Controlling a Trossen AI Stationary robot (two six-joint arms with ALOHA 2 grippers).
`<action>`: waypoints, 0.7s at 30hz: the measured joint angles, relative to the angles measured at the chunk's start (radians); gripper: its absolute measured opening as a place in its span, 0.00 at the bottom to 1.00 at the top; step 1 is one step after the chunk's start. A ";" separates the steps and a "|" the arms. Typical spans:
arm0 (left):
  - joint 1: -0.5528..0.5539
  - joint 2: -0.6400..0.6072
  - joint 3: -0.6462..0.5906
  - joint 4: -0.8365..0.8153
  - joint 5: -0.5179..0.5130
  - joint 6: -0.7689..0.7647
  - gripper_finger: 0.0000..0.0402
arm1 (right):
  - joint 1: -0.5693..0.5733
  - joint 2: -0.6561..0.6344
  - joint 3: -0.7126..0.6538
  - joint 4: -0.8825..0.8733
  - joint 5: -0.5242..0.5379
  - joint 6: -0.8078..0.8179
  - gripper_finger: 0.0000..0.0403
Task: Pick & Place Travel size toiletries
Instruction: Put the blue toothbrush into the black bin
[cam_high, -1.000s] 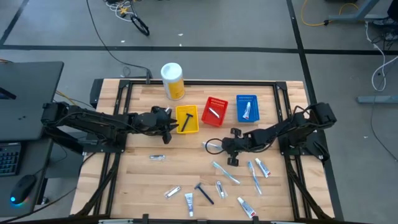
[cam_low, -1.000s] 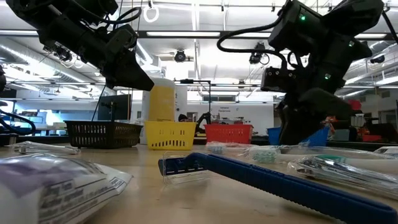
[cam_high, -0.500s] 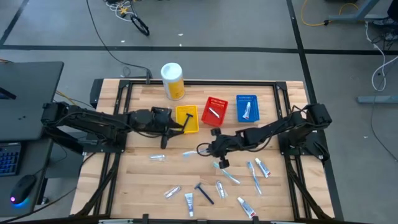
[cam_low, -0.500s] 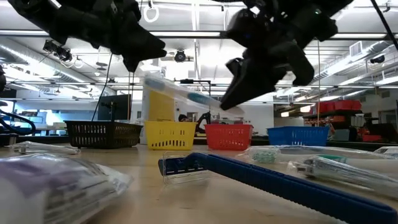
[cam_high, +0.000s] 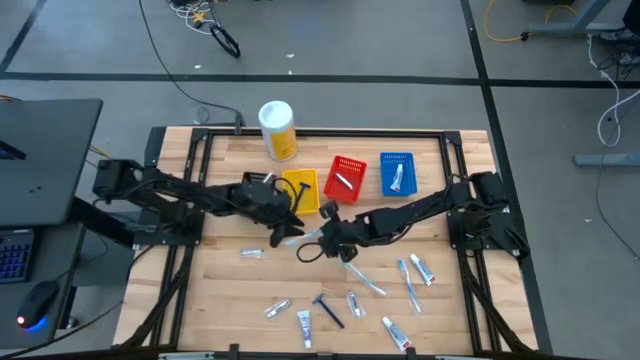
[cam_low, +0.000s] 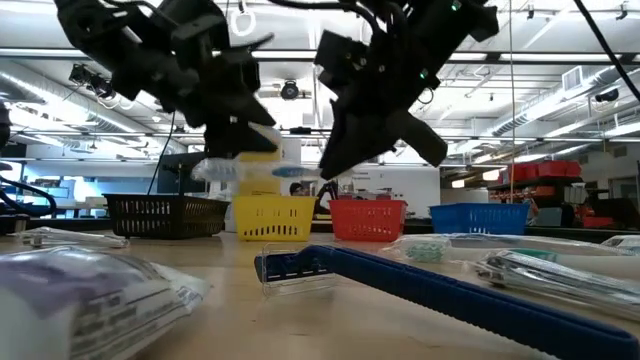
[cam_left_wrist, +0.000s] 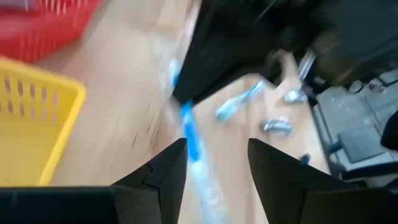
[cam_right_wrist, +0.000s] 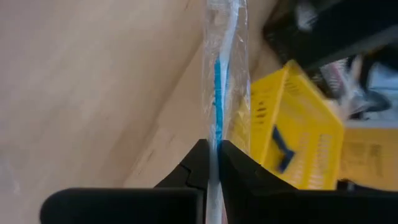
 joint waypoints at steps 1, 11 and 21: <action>0.000 0.021 0.007 0.001 0.001 -0.002 0.44 | 0.000 -0.002 0.002 -0.005 0.013 -0.005 0.06; 0.000 0.117 0.035 0.008 -0.001 0.011 0.43 | -0.008 -0.003 0.004 0.019 0.020 -0.006 0.07; 0.000 0.150 0.035 0.023 0.000 0.054 0.34 | -0.022 -0.003 0.004 0.041 0.020 -0.004 0.07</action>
